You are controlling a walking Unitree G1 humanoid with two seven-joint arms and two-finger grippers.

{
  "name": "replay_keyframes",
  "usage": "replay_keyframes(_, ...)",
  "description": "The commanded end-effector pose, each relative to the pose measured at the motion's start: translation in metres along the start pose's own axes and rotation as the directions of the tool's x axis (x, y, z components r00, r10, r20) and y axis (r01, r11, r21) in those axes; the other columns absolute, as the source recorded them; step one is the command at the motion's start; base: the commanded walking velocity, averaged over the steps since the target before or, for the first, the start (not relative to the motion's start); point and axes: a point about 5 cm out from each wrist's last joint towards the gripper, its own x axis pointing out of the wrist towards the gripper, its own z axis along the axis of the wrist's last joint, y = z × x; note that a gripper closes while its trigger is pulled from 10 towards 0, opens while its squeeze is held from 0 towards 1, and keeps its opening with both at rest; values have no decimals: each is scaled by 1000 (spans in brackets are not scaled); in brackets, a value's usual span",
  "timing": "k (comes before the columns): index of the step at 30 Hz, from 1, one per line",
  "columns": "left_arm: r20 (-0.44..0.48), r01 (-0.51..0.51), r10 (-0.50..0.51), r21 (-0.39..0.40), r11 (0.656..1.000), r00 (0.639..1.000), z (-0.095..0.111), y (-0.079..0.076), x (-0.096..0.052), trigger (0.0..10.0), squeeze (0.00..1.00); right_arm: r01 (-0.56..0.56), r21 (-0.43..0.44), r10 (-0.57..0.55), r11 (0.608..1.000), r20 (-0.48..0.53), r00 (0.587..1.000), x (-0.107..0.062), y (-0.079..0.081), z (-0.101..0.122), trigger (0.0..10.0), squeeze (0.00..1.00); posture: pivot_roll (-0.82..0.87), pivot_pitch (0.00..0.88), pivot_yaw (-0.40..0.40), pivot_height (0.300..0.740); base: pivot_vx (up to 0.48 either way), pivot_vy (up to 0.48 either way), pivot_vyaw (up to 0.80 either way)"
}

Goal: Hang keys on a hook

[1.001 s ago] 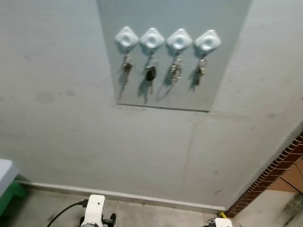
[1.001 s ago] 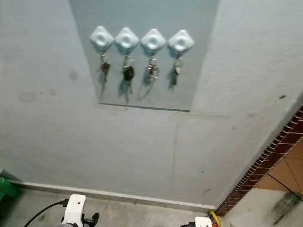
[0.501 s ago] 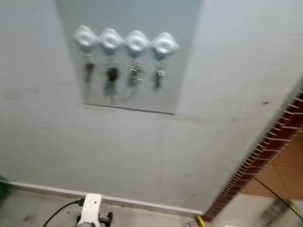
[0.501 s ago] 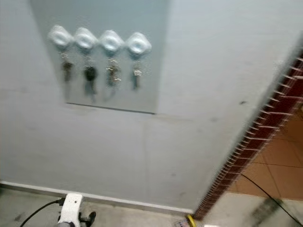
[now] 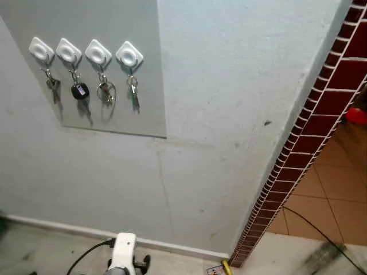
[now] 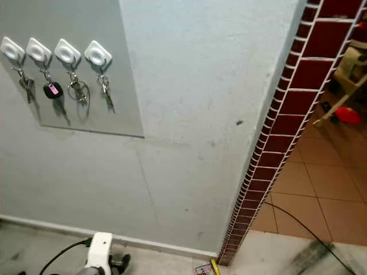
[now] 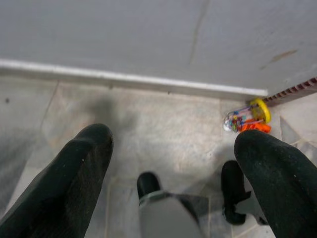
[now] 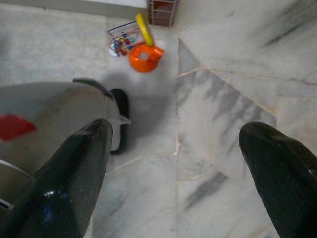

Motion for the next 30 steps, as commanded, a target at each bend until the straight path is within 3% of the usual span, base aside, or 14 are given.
replay_keyframes(1,-7,-32,32,-4,999,999,-2,10,-2,10000,0,-26,15,26,1000,-9,1000,1,8,-1,10000,0,-56,0,20,740,0,0,0)
replay_keyframes(11,-11,-33,33,-30,999,999,-3,9,-2,10000,0,-16,19,16,1000,-18,1000,1,10,-3,10000,0,-61,0,21,740,0,0,0)
replay_keyframes(20,-17,-34,33,-7,999,999,-2,9,-2,10000,0,-14,14,15,1000,-28,1000,1,13,-4,10000,0,-64,0,24,740,0,191,0)
replay_keyframes(30,-20,-36,36,-4,999,999,-3,10,-2,10000,0,-5,4,5,1000,-42,999,-1,4,-8,10000,0,-63,0,29,740,0,0,0)
